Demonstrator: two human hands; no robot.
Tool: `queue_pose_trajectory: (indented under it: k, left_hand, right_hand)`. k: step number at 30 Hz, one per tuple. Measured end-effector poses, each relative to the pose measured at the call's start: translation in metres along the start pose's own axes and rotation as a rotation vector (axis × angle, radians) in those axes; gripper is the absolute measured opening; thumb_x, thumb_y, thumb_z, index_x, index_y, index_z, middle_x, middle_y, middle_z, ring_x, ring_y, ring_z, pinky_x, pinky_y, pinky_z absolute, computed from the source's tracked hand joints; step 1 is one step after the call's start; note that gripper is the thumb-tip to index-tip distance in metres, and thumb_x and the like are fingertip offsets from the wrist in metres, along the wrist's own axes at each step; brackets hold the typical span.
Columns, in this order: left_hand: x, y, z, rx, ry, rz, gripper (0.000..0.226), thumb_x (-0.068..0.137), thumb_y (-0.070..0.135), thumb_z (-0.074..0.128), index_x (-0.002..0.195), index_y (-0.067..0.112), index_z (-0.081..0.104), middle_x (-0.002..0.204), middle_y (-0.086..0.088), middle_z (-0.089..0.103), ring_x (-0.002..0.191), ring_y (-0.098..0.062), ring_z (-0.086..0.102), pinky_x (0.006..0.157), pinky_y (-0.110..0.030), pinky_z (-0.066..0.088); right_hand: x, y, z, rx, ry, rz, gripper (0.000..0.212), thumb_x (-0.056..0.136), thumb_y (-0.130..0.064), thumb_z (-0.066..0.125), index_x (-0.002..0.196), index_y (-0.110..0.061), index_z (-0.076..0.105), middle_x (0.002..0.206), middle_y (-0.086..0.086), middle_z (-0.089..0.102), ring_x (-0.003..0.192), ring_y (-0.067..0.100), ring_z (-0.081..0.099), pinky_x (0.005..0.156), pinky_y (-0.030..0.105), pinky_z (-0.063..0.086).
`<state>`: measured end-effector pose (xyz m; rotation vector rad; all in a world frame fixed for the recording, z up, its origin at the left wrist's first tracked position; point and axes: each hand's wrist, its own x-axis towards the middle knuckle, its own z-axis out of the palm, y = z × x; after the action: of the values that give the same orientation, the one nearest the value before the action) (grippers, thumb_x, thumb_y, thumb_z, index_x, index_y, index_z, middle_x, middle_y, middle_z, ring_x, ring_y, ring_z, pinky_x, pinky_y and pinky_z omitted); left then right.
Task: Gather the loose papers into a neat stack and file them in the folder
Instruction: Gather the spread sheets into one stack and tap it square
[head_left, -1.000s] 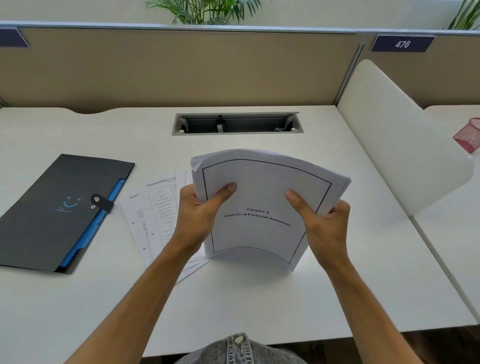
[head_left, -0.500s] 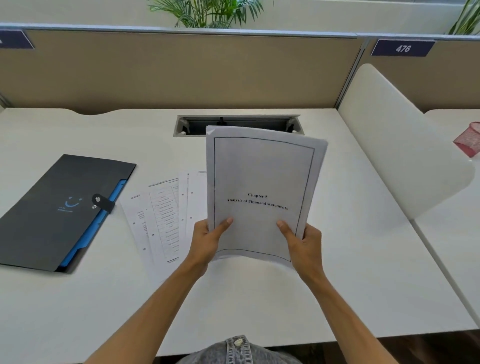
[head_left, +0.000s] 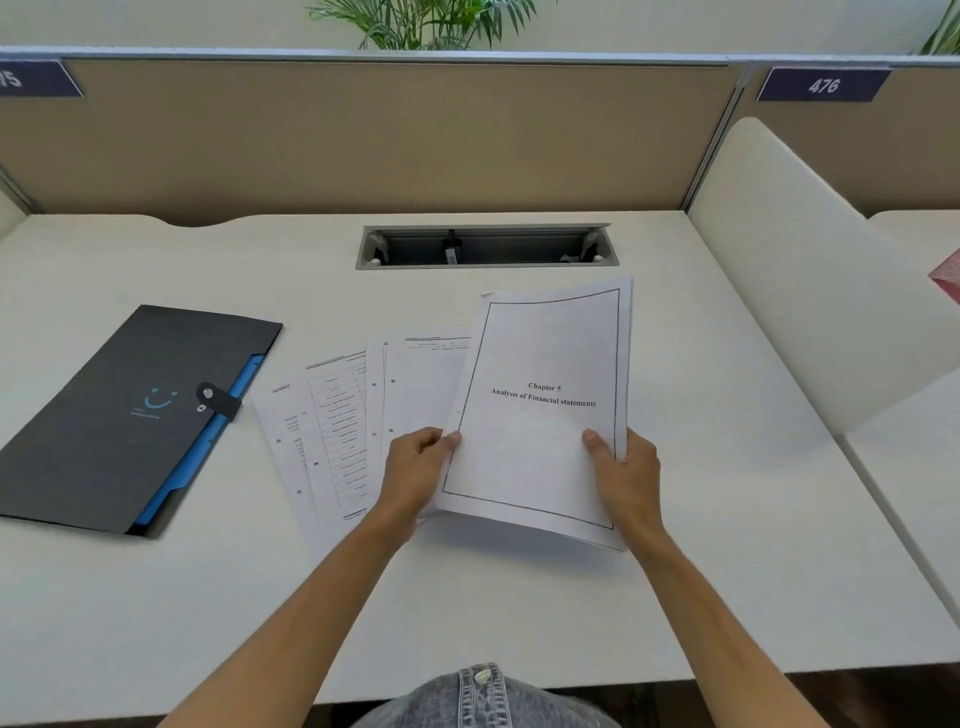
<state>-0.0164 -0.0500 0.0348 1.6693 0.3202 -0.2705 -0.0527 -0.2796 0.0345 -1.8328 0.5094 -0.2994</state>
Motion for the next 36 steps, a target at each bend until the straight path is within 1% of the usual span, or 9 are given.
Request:
queue_pose_trajectory:
  k: [4,7,11,15,18,24,29,31,36]
  left_hand:
    - [0.007,0.0,-0.017,0.016,0.157,0.011,0.014,0.092,0.022,0.062,0.084,0.016,0.072,0.078,-0.005,0.072,0.06,-0.014,0.062,0.058,-0.028,0.046]
    - [0.016,-0.004,-0.033,0.193,0.332,0.035,0.012,0.09,0.027,0.063,0.088,0.017,0.07,0.084,-0.002,0.071,0.077,-0.023,0.066,0.068,-0.032,0.047]
    - [0.024,-0.014,-0.046,0.703,0.46,0.025,0.054,0.085,0.048,0.063,0.125,0.013,0.058,0.122,-0.008,0.06,0.114,-0.031,0.056,0.095,-0.045,0.042]
    - [0.025,-0.019,-0.045,0.954,0.507,0.032,0.076,0.077,0.068,0.061,0.124,0.008,0.057,0.126,-0.013,0.052,0.119,-0.032,0.046,0.096,-0.048,0.034]
    - [0.028,-0.019,-0.039,0.954,0.498,0.057,0.069,0.073,0.065,0.068,0.112,0.01,0.059,0.12,-0.012,0.053,0.115,-0.032,0.046,0.093,-0.046,0.034]
    - [0.032,-0.018,-0.034,0.777,0.457,0.064,0.036,0.074,0.036,0.076,0.1,0.016,0.061,0.115,-0.007,0.058,0.115,-0.029,0.046,0.093,-0.043,0.03]
    - [0.032,-0.015,-0.029,0.843,0.511,0.015,0.071,0.077,0.06,0.067,0.125,0.01,0.054,0.128,-0.011,0.053,0.122,-0.032,0.043,0.098,-0.047,0.029]
    - [0.032,-0.013,-0.027,0.91,0.505,-0.007,0.083,0.072,0.071,0.063,0.125,0.009,0.053,0.128,-0.013,0.051,0.121,-0.032,0.041,0.096,-0.046,0.03]
    - [0.035,-0.012,-0.024,0.923,0.447,-0.001,0.073,0.066,0.063,0.075,0.115,0.013,0.055,0.125,-0.01,0.048,0.119,-0.03,0.039,0.094,-0.044,0.031]
  right_hand:
    - [0.009,0.005,-0.014,-0.013,-0.018,0.065,0.007,0.094,-0.02,0.063,0.089,-0.021,0.069,0.082,-0.009,0.071,0.078,0.013,0.068,0.068,0.027,0.051]
    - [0.015,0.009,-0.022,-0.027,-0.033,0.099,0.008,0.093,-0.021,0.064,0.088,-0.019,0.07,0.084,-0.004,0.073,0.082,0.022,0.069,0.075,0.035,0.055]
    - [0.019,0.012,-0.029,-0.028,-0.018,0.136,0.01,0.093,-0.022,0.065,0.091,-0.014,0.071,0.089,0.002,0.074,0.088,0.028,0.07,0.08,0.04,0.057]
    - [0.017,0.012,-0.029,-0.031,-0.012,0.154,0.01,0.093,-0.023,0.065,0.091,-0.014,0.071,0.09,0.003,0.074,0.089,0.029,0.07,0.082,0.042,0.057]
    - [0.016,0.011,-0.028,-0.025,-0.012,0.146,0.008,0.093,-0.023,0.065,0.09,-0.018,0.07,0.088,0.0,0.074,0.089,0.028,0.07,0.083,0.041,0.056]
    - [0.016,0.007,-0.03,0.008,-0.02,0.129,0.009,0.093,-0.023,0.065,0.086,-0.022,0.069,0.088,-0.003,0.074,0.089,0.026,0.071,0.084,0.044,0.057]
    - [0.018,0.007,-0.035,0.031,-0.016,0.117,0.006,0.093,-0.024,0.065,0.089,-0.024,0.07,0.092,-0.004,0.075,0.091,0.024,0.071,0.088,0.046,0.057]
    - [0.018,0.008,-0.035,0.037,-0.016,0.116,0.007,0.092,-0.024,0.065,0.088,-0.024,0.07,0.091,-0.004,0.076,0.09,0.025,0.071,0.087,0.047,0.057]
    - [0.018,0.01,-0.034,0.06,-0.02,0.123,0.007,0.092,-0.026,0.066,0.093,-0.022,0.072,0.092,-0.005,0.076,0.089,0.021,0.072,0.088,0.047,0.057]
